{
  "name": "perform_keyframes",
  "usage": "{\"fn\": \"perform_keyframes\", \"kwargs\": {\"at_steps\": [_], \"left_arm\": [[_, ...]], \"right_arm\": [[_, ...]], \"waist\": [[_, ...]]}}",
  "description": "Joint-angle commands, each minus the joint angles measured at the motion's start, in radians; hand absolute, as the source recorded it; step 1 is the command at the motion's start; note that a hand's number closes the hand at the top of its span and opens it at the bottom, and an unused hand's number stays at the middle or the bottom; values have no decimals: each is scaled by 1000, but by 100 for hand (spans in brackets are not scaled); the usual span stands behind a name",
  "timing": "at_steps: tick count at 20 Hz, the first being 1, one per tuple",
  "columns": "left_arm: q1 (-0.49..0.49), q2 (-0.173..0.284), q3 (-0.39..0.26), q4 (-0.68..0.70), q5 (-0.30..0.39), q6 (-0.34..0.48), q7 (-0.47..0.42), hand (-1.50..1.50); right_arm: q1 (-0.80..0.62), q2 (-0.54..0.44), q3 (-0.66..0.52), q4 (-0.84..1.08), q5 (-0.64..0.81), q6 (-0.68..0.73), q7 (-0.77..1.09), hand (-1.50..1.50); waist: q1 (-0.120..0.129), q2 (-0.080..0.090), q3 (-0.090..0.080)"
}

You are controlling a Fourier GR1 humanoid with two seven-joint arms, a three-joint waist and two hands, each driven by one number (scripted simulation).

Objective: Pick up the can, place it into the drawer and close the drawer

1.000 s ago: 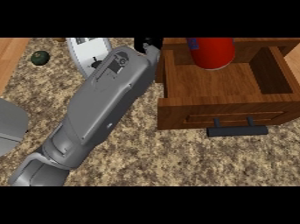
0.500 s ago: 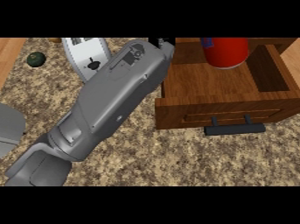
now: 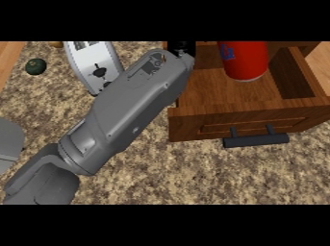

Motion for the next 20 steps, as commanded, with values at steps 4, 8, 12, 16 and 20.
{"fn": "perform_keyframes", "kwargs": {"at_steps": [4,8,12,16,20], "left_arm": [[20,0,-95,50,58,44,-65,-150],[-16,0,-129,57,110,88,-19,-150],[-35,0,-131,77,140,115,-42,-150],[17,0,-148,102,165,99,-92,-150],[4,0,-143,122,186,55,-120,-150]], "right_arm": [[9,-37,-40,-34,-75,-8,37,-150],[-27,-3,24,-56,-5,-33,55,-150],[-45,-27,-8,8,-8,-9,16,-150],[-15,-19,-28,21,-10,26,-12,-150],[-68,-62,-34,30,-27,-8,20,-150]], "waist": [[-24,3,0],[-21,5,0],[-17,5,0],[-24,6,0],[-8,6,0]]}}
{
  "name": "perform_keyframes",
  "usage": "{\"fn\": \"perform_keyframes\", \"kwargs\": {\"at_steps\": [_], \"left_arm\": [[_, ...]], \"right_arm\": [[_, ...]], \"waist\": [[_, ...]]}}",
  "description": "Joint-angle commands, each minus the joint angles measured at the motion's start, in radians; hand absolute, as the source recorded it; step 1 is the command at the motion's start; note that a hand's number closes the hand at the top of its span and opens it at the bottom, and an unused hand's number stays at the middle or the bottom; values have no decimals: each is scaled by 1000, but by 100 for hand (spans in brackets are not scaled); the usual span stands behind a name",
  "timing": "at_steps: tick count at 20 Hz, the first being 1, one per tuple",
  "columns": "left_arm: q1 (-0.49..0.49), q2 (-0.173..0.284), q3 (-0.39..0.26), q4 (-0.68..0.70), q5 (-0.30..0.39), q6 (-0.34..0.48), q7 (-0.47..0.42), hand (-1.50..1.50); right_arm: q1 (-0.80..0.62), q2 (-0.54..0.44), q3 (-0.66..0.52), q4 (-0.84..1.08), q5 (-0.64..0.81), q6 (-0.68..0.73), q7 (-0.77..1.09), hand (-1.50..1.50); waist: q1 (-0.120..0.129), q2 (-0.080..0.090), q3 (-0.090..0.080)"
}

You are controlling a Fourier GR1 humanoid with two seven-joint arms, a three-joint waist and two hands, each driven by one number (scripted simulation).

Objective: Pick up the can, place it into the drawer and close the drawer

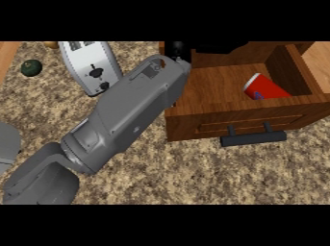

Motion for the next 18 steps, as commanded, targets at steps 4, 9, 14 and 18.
{"fn": "perform_keyframes", "kwargs": {"at_steps": [4,9,14,18], "left_arm": [[17,0,-1,-16,55,8,-56,-150],[24,0,6,-34,88,-7,-127,-150],[19,0,-31,-80,104,24,-157,-150],[0,0,-3,-47,96,-4,-173,-150]], "right_arm": [[-2,-2,-11,-147,114,29,-70,-150],[-50,-38,19,-116,226,104,-169,-150],[-193,-68,105,-123,428,48,-179,-150],[-217,-50,198,-122,643,57,-222,-150]], "waist": [[-4,-2,-2],[8,1,-1],[41,4,-2],[75,-2,-2]]}}
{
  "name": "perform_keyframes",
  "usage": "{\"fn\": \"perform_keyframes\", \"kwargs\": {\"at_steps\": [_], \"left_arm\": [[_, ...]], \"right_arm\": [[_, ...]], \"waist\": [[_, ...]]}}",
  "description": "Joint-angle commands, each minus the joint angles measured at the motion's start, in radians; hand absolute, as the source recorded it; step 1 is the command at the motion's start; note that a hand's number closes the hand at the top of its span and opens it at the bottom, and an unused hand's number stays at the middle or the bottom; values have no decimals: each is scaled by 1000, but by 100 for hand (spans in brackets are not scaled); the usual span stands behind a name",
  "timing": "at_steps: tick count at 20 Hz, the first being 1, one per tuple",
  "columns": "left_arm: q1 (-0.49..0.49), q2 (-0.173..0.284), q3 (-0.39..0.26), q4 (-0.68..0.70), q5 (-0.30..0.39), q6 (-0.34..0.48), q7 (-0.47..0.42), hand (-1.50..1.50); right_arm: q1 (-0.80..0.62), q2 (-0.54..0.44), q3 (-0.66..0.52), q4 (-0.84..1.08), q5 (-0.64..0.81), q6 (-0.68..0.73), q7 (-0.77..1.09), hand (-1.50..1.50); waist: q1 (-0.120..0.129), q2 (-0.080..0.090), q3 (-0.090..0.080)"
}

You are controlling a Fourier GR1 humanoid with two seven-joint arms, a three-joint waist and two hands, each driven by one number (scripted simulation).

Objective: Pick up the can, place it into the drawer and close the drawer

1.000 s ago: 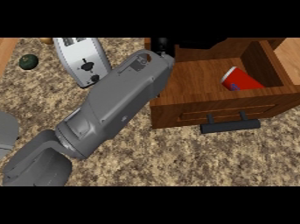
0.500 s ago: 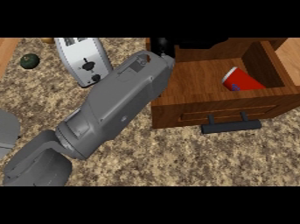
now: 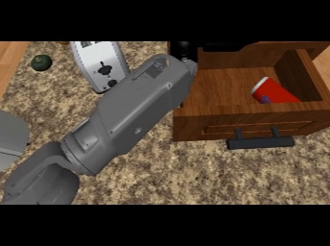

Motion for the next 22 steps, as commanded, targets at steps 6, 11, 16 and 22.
{"fn": "perform_keyframes", "kwargs": {"at_steps": [6,11,16,22], "left_arm": [[-23,0,25,-18,19,0,30,-150],[-27,0,40,5,2,-8,51,-150],[-12,30,40,12,-29,2,92,-150],[-1,75,32,-68,-71,25,119,-150]], "right_arm": [[-166,-12,237,122,470,-63,-60,-150],[-257,11,409,228,719,-165,-103,-150],[-329,14,528,355,911,-266,-131,-150],[-502,-3,579,675,1056,-365,-167,-150]], "waist": [[49,-9,0],[56,-12,-1],[57,-15,-1],[76,-17,-1]]}}
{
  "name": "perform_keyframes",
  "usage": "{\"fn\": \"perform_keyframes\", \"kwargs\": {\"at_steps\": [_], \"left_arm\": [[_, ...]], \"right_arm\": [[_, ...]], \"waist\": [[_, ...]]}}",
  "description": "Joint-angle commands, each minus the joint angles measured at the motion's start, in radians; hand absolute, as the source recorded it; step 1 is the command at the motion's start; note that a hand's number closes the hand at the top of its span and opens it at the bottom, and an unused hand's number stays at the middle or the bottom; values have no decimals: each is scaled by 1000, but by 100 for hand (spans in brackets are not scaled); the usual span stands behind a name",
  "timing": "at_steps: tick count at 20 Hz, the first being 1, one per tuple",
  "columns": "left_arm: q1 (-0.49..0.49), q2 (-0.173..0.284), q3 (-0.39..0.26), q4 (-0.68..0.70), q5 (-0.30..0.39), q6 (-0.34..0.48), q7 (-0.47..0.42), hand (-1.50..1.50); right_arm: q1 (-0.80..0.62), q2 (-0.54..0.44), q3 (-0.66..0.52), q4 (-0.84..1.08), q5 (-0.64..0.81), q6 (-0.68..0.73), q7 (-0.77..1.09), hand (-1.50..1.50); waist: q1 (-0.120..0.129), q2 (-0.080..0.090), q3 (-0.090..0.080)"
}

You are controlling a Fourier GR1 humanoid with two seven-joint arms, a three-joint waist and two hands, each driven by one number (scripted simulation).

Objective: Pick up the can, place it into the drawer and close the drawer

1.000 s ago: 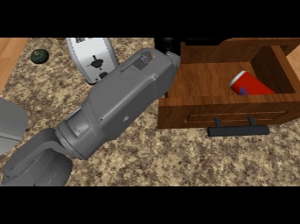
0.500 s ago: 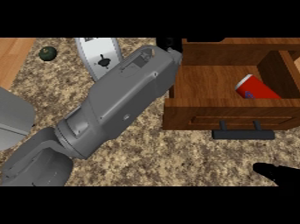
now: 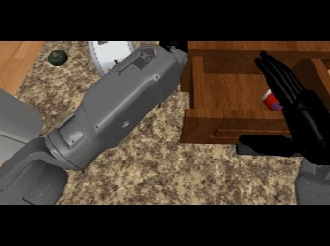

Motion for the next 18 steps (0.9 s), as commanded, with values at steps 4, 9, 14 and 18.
{"fn": "perform_keyframes", "kwargs": {"at_steps": [4,9,14,18], "left_arm": [[61,56,1,-71,-37,9,38,-150],[38,107,-20,-143,-69,53,137,-150],[150,199,-11,-268,-91,34,151,-150],[175,264,11,-293,-101,-25,159,-150]], "right_arm": [[-162,-64,58,295,168,-66,-59,-150],[-273,14,87,553,306,-240,-15,-150],[-325,-24,12,779,305,-344,-78,-150],[-393,-5,16,980,383,-483,-78,-150]], "waist": [[7,-2,0],[18,-2,1],[17,-3,0],[19,5,1]]}}
